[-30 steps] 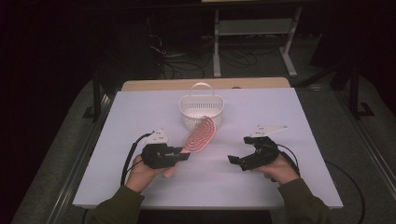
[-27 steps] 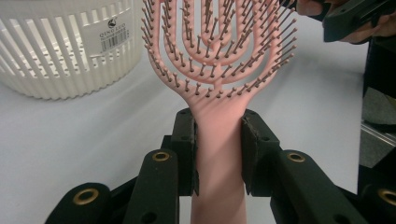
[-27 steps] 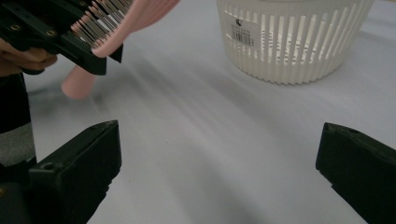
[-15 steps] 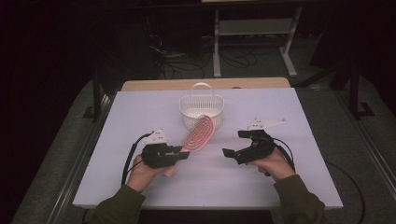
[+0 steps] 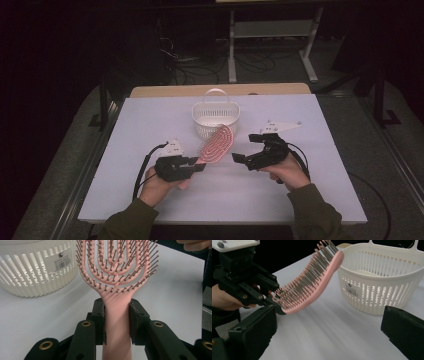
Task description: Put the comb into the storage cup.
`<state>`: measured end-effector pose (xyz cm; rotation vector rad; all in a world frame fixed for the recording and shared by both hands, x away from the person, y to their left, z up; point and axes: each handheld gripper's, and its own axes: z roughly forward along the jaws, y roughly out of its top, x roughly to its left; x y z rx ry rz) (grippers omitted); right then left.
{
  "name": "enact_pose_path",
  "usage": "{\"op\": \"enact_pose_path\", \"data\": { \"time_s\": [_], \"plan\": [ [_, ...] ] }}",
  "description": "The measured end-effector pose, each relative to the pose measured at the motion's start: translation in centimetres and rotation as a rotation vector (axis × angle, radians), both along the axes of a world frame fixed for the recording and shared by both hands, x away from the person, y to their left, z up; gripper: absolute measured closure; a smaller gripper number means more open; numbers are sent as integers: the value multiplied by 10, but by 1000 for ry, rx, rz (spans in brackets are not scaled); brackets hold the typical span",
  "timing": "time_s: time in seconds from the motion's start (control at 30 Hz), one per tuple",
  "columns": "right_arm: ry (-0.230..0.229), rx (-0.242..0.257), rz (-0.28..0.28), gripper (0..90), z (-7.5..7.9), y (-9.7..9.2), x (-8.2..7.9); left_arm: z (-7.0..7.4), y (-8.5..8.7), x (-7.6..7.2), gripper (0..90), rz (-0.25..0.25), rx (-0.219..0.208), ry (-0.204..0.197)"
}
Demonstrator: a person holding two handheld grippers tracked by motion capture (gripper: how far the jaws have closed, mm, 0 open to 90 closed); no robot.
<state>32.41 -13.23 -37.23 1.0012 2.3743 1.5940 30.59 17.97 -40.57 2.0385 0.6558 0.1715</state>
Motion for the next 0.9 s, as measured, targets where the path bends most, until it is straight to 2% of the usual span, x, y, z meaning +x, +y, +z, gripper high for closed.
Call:
{"op": "enact_pose_path", "data": {
  "time_s": [0.23,0.53,0.9],
  "plan": [
    [4,26,13,4,3,6,4,-1,-1,-1,705,10,7,-15],
    [-2,14,42,4,6,21,12,-2,0,-3,705,27,-8,-29],
    [5,9,47,19,6,37,21,-2,2,-5,705,35,-20,-31]
  ]
}}
